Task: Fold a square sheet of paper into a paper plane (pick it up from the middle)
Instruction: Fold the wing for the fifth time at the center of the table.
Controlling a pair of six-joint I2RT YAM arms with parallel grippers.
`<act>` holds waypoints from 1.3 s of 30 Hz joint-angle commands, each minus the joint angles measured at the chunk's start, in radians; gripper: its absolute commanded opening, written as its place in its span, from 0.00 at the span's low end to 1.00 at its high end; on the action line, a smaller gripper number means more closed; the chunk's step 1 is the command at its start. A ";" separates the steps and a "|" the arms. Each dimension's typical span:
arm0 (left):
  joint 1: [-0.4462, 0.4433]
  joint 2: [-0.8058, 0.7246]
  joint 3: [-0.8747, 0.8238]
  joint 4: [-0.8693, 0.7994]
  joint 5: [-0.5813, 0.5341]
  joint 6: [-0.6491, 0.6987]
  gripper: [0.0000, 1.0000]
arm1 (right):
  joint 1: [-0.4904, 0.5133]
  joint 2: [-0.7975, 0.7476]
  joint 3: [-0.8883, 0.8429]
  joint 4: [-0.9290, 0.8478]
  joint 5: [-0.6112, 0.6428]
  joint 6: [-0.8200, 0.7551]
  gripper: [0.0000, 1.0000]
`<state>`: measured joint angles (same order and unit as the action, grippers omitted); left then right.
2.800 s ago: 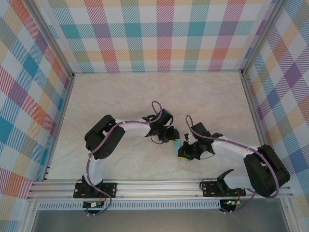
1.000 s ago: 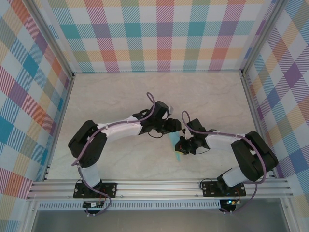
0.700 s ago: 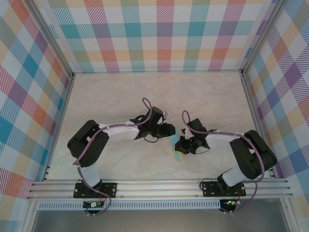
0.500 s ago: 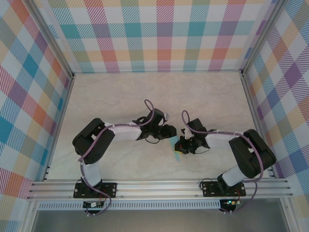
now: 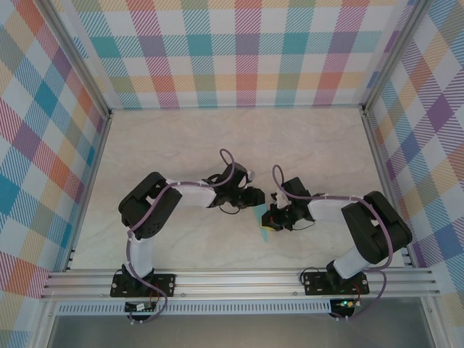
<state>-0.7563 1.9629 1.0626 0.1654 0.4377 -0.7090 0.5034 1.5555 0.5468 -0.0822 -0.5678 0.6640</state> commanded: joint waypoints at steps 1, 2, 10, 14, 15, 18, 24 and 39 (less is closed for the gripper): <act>0.056 0.054 0.044 0.020 -0.021 0.066 0.41 | 0.011 0.069 -0.046 -0.127 0.088 -0.032 0.03; 0.065 0.064 0.051 0.019 -0.014 0.075 0.41 | 0.011 0.069 -0.046 -0.128 0.088 -0.032 0.03; 0.140 0.127 0.097 0.040 0.071 0.106 0.43 | 0.011 0.084 -0.041 -0.130 0.088 -0.028 0.03; 0.175 0.148 0.134 0.023 0.099 0.126 0.43 | 0.011 0.084 -0.039 -0.133 0.089 -0.029 0.03; 0.185 0.150 0.144 0.010 0.101 0.137 0.43 | 0.010 0.084 -0.038 -0.134 0.089 -0.030 0.03; 0.216 0.149 0.173 -0.040 0.088 0.166 0.44 | 0.011 0.084 -0.030 -0.141 0.087 -0.038 0.03; 0.266 0.061 0.172 -0.109 0.094 0.196 0.45 | 0.011 0.096 0.021 -0.179 0.075 -0.095 0.03; 0.195 -0.426 -0.159 -0.200 -0.034 0.096 0.46 | 0.032 0.186 0.235 -0.230 -0.145 -0.413 0.07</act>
<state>-0.5186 1.5616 0.9459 0.0170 0.4301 -0.5816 0.5232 1.7283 0.7532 -0.2749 -0.6785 0.3515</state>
